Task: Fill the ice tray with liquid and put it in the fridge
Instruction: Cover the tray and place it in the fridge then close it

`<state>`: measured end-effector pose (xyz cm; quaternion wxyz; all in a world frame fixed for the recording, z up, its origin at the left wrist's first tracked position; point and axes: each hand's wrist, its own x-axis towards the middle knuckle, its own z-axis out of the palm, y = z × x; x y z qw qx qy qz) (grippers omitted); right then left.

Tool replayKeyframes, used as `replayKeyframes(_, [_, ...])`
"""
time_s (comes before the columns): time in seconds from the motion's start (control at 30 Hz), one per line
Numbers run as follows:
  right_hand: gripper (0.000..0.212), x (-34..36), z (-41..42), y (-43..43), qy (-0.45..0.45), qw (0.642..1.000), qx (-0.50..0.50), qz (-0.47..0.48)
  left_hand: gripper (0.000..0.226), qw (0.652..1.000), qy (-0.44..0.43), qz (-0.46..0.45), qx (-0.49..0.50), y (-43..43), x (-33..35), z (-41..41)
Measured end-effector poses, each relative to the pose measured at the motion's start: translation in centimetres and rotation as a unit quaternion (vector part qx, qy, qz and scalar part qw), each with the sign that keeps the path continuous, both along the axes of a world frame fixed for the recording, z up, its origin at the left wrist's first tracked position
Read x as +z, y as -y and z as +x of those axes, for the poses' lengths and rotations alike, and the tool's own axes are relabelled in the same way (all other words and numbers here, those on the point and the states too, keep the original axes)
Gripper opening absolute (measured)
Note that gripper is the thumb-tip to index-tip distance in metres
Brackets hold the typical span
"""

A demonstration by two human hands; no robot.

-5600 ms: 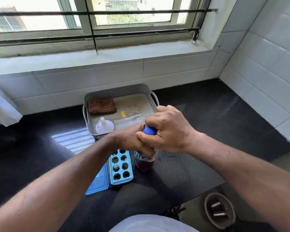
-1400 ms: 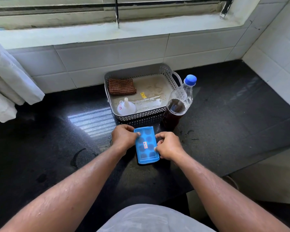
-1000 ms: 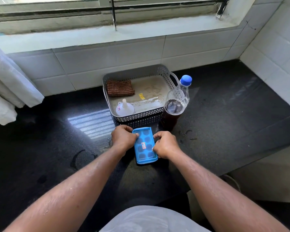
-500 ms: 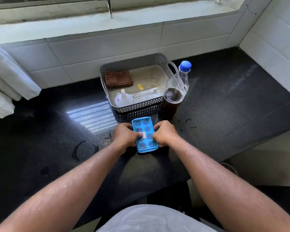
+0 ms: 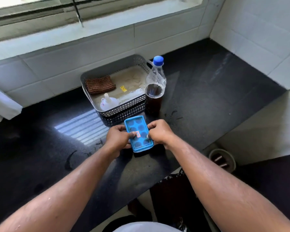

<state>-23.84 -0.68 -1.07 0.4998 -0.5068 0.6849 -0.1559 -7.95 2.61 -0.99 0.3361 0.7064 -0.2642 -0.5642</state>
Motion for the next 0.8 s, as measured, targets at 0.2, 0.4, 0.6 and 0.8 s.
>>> replayKeyframes(0.2, [0.019,2.9,-5.7,-4.1,0.040,0.996,-0.076,-0.026,0.028,0.993,-0.096,-0.021,-0.070,-2.6,3.7,-4.2])
replayKeyframes(0.4, [0.020,5.6,-13.3,-11.6,0.066,0.979,-0.185,-0.055,0.047,0.972,-0.139,-0.042,-0.185,-6.5,5.6,-11.4])
replayKeyframes(0.6, [0.023,7.7,-20.6,-21.7,0.073,0.952,-0.287,-0.081,0.047,0.946,-0.167,-0.059,-0.270,-12.7,6.1,-19.7])
replayKeyframes(0.8, [0.011,9.4,-28.3,-34.6,0.216,0.892,-0.386,-0.092,0.043,0.898,-0.203,-0.049,-0.386,-20.9,7.6,-27.2])
